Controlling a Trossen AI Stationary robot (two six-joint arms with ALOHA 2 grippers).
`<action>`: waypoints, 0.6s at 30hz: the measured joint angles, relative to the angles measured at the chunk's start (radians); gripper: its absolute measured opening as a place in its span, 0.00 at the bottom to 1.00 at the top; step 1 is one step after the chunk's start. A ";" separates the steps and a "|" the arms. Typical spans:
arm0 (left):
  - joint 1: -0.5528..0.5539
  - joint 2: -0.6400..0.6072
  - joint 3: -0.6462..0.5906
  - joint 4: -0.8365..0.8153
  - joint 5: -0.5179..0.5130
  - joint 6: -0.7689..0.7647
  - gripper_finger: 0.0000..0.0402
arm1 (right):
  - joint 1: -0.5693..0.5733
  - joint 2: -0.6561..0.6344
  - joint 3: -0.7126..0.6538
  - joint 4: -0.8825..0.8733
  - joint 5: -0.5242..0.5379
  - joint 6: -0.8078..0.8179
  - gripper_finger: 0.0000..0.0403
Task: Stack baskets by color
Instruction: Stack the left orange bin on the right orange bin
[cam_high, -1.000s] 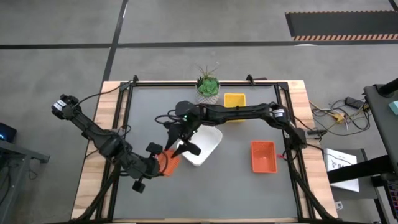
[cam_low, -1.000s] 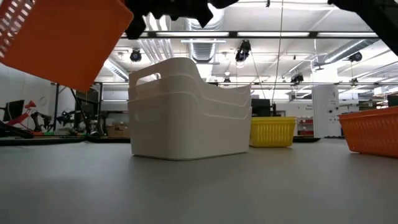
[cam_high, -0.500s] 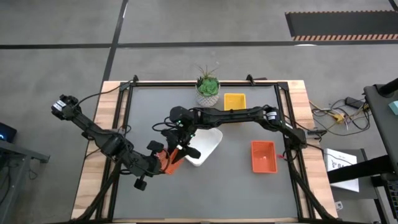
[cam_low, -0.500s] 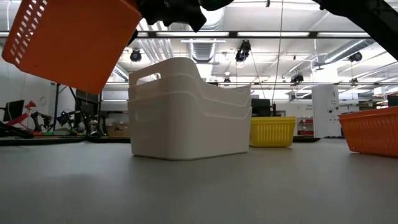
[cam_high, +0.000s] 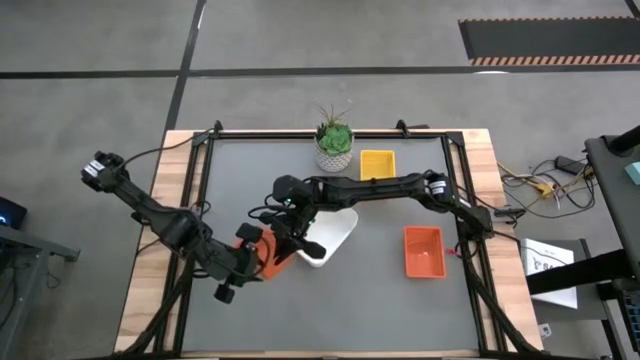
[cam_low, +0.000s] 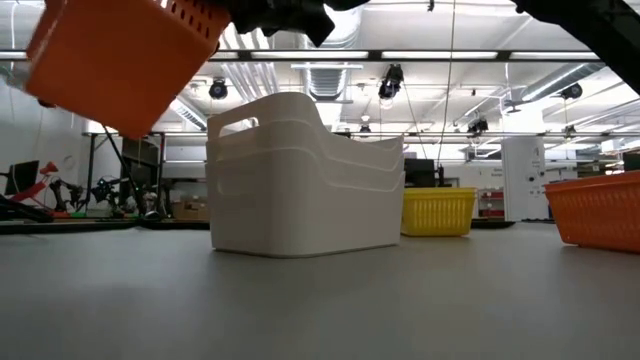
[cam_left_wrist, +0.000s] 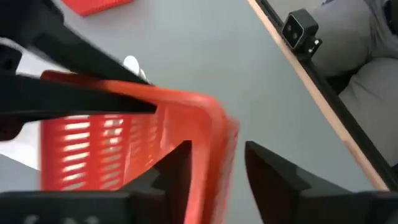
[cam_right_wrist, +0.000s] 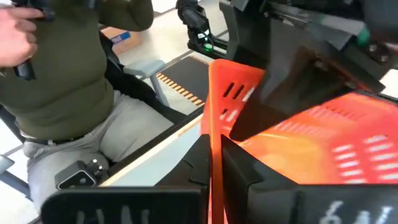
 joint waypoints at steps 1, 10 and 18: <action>0.000 -0.006 0.002 -0.002 -0.001 0.018 0.35 | 0.000 -0.001 0.000 0.001 0.003 -0.002 0.02; 0.000 -0.124 0.017 -0.006 -0.068 0.232 0.43 | 0.000 -0.028 0.000 -0.093 0.074 -0.112 0.02; 0.000 -0.256 0.003 0.113 -0.422 0.364 0.43 | 0.007 -0.155 0.000 -0.350 0.343 -0.269 0.02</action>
